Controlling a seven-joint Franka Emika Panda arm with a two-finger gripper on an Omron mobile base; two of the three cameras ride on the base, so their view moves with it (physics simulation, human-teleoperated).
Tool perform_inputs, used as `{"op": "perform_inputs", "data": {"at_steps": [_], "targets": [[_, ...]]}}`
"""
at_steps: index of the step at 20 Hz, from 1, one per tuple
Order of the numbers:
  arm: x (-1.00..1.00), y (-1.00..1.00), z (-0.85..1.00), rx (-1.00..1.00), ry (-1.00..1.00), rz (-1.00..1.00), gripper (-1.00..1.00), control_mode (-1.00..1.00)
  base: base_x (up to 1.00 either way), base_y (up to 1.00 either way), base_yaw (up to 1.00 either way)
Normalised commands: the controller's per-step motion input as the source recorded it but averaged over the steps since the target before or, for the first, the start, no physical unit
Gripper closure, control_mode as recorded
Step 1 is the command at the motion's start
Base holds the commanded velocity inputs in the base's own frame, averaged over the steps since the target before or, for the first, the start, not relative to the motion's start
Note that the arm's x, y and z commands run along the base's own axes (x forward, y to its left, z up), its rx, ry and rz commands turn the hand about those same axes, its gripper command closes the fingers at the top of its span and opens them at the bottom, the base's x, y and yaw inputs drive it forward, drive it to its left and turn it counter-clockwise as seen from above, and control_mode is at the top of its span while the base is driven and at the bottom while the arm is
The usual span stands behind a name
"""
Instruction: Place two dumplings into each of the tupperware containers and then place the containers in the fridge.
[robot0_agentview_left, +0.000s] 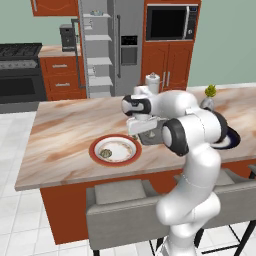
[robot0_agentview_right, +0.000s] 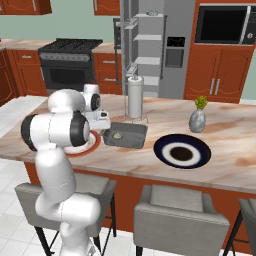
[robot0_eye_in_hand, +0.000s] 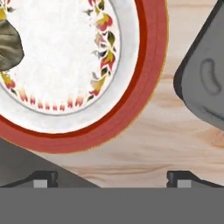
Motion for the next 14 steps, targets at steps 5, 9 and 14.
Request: {"op": "perform_inputs", "data": {"at_steps": [5,9,14], "targets": [[-0.05,1.00,-0.01,-0.02,0.08,0.07,-1.00,-1.00,0.00,0.00,0.00],[0.01,0.99,-0.06,0.00,0.10,0.05,-1.00,-1.00,0.00,0.00,0.00],[0.05,0.75,-0.11,0.00,0.11,0.05,-1.00,-1.00,0.00,0.00,0.00]]}}
